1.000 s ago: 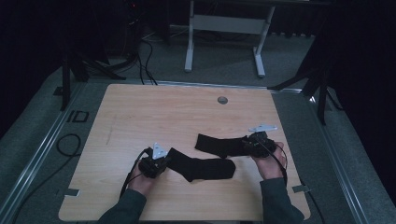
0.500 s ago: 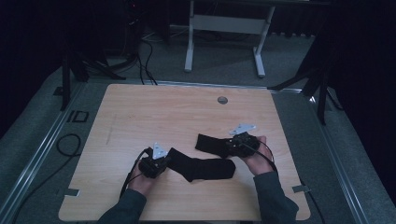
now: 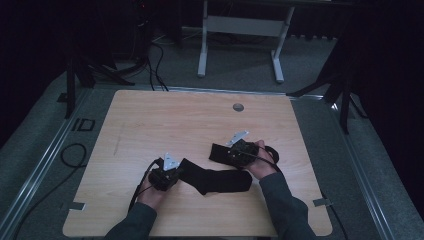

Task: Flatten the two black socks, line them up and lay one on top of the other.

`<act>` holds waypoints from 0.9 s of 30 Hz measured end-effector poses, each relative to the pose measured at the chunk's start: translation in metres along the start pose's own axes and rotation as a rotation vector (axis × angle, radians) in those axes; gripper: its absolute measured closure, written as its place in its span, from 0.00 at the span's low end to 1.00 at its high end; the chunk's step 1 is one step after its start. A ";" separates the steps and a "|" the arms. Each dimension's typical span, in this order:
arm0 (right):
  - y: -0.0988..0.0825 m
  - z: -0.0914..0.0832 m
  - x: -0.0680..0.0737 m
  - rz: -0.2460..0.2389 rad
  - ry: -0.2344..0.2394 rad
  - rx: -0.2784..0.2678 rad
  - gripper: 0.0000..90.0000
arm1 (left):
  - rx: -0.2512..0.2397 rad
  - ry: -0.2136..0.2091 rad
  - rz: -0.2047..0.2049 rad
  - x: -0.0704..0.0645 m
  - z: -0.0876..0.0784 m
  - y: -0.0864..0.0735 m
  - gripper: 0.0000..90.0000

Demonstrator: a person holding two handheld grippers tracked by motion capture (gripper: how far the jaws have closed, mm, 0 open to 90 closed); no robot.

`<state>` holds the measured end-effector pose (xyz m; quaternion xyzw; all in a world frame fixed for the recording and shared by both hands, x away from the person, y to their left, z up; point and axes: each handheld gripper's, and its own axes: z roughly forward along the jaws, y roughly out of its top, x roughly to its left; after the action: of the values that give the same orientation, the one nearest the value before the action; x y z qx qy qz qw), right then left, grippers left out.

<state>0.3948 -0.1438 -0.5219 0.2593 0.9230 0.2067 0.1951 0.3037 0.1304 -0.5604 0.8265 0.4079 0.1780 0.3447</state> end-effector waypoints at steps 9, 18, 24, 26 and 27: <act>0.008 0.016 0.001 -0.031 0.071 0.057 0.59 | 0.003 0.000 0.005 0.000 0.000 0.000 1.00; 0.010 0.025 -0.007 0.033 0.177 0.033 0.50 | 0.003 0.003 0.007 0.000 0.000 0.000 1.00; 0.009 0.029 -0.012 0.106 0.215 0.020 0.50 | 0.003 0.003 0.008 0.000 0.000 0.000 1.00; 0.011 0.029 -0.011 0.126 0.205 0.027 0.52 | 0.003 0.004 0.008 -0.001 0.000 0.000 1.00; 0.011 0.029 -0.011 0.135 0.198 0.029 0.54 | 0.004 0.005 0.009 -0.001 0.000 0.000 1.00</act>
<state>0.4219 -0.1332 -0.5381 0.3022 0.9210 0.2305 0.0850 0.3035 0.1297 -0.5603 0.8284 0.4056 0.1809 0.3414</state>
